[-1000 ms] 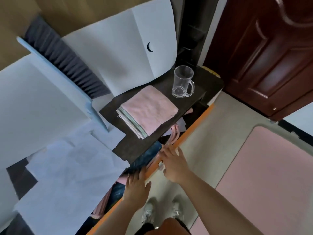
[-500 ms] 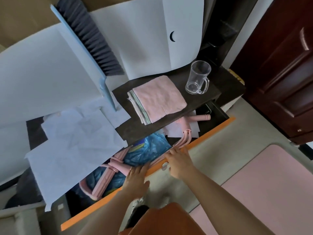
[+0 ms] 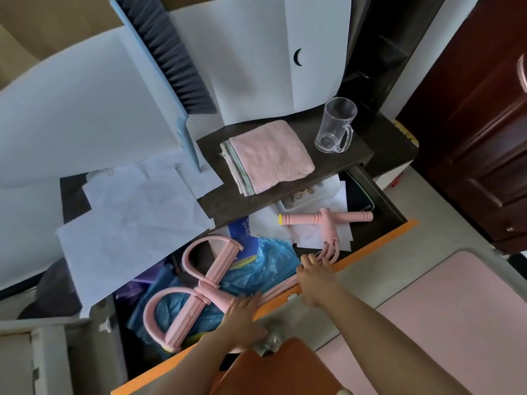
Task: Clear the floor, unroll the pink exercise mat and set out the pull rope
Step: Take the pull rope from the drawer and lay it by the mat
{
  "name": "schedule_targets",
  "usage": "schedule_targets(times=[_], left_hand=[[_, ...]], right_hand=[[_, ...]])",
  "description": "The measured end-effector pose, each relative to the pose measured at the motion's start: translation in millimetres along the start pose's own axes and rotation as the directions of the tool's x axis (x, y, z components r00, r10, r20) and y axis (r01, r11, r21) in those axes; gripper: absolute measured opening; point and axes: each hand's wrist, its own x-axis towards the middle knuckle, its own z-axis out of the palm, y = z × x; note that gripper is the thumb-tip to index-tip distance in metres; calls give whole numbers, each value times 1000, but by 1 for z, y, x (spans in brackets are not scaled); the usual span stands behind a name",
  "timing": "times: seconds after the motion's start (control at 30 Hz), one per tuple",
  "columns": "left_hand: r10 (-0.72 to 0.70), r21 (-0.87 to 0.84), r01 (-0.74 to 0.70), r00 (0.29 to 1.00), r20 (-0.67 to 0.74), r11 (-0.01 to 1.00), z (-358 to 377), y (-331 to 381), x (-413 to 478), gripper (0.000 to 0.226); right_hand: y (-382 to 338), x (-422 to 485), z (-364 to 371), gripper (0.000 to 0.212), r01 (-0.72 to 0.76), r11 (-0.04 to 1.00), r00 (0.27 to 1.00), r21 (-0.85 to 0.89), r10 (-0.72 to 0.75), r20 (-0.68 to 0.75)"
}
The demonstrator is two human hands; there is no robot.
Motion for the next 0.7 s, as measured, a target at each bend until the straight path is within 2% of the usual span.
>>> schedule_targets(times=[0.13, 0.17, 0.23, 0.3, 0.37, 0.43, 0.5, 0.6, 0.7], left_hand=[[-50, -4, 50, 997, 55, 999, 9, 8, -1, 86], [-54, -15, 54, 998, 43, 998, 8, 11, -1, 77], [-87, -189, 79, 996, -35, 979, 2, 15, 2, 50], [-120, -239, 91, 987, -110, 967, -5, 14, 3, 42], [-112, -19, 110, 986, -123, 994, -12, 5, 4, 48], [-92, 181, 110, 990, -107, 977, -15, -4, 3, 57], [-86, 224, 117, 986, -144, 967, -19, -9, -1, 55], [-36, 262, 95, 975, -221, 960, -29, -20, -8, 39], [59, 324, 40, 954, -292, 945, -34, -29, -13, 33]], right_hand=[[11, -5, 2, 75, -54, 992, 997, -116, 60, 43], [15, -5, 3, 79, -50, 988, 996, -144, 59, 65], [23, -6, 1, 88, -29, 982, 993, -184, 49, 105], [30, -6, -6, 91, -1, 980, 992, -197, 26, 125], [35, -5, -16, 82, 41, 975, 992, -218, -14, 125], [39, -4, -29, 64, 81, 967, 994, -241, -60, 94], [44, -5, -43, 50, 86, 969, 996, -230, -79, 41], [53, -11, -60, 32, 96, 971, 981, -219, -130, -146], [61, -17, -70, 27, 82, 985, 936, -149, -127, -327]])
